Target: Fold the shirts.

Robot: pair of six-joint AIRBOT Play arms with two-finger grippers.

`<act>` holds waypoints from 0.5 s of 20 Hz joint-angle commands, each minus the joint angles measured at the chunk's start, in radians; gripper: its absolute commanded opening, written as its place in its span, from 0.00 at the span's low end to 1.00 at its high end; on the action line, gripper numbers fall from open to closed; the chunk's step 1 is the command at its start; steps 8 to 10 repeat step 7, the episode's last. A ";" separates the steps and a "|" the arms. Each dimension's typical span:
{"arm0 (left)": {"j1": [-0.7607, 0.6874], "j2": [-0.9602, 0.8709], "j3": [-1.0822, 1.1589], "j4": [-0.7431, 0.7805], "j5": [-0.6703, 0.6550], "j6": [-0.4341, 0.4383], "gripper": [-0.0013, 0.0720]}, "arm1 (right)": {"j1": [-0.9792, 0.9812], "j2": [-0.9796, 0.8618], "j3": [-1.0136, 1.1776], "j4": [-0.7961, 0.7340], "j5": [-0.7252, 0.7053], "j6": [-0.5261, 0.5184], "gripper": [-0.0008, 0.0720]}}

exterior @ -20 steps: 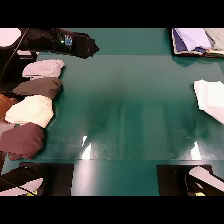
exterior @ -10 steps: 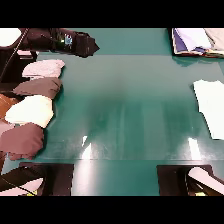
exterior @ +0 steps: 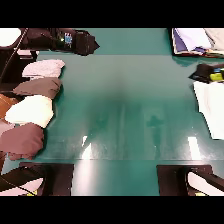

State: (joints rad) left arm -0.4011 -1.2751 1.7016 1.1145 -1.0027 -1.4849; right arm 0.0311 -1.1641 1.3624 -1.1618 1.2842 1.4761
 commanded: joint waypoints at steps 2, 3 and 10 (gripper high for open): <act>0.000 0.000 0.000 0.000 0.000 0.000 0.06 | 0.175 0.000 0.002 0.007 -0.021 -0.026 0.03; 0.000 0.000 0.000 0.000 0.000 0.000 0.06 | 0.186 0.000 0.002 0.007 -0.020 -0.026 0.03; 0.000 0.000 0.000 0.000 0.000 0.000 0.06 | 0.182 0.000 0.002 0.008 -0.016 -0.026 0.03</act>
